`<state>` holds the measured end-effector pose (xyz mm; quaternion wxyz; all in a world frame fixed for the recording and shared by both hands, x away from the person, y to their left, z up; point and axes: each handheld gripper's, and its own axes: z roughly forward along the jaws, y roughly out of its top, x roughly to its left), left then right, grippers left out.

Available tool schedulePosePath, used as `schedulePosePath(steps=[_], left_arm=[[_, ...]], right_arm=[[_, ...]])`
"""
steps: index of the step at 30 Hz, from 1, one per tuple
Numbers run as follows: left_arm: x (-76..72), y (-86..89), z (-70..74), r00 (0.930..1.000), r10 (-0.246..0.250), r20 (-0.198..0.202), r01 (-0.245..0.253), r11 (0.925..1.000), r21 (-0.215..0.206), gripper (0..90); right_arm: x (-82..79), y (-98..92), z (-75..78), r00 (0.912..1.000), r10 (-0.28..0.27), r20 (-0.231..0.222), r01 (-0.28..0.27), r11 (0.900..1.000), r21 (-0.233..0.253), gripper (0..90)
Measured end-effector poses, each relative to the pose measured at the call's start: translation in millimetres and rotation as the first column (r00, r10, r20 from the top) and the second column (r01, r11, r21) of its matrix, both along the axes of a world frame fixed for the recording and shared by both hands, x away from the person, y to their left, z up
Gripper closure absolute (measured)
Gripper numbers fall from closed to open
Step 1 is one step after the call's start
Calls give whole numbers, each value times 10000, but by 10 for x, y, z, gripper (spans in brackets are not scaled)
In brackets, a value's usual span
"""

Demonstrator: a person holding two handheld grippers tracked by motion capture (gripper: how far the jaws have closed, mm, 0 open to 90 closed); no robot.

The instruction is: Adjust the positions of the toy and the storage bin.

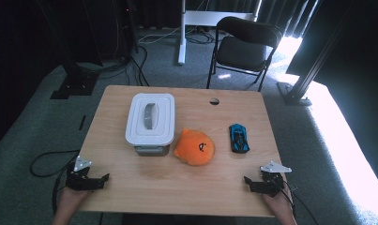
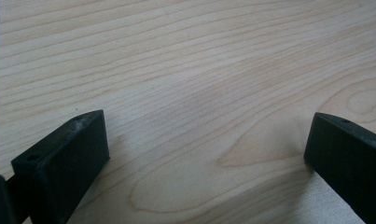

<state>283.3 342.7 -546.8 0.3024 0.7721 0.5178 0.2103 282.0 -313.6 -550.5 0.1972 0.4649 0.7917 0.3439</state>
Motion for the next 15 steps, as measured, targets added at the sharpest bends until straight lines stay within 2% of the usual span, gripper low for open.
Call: schedulePosePath(steps=[14,15], left_arm=[[-14,-18,1,9999,105,-3,-105,9999,16,2],[-14,-20,1,10000,64,2,-64,10000,13,2]], right_arm=[[-12,4,-1,10000,18,-2,-18,10000,-43,128],[-24,23,11,9999,-23,-121,22,10000,-77,127]])
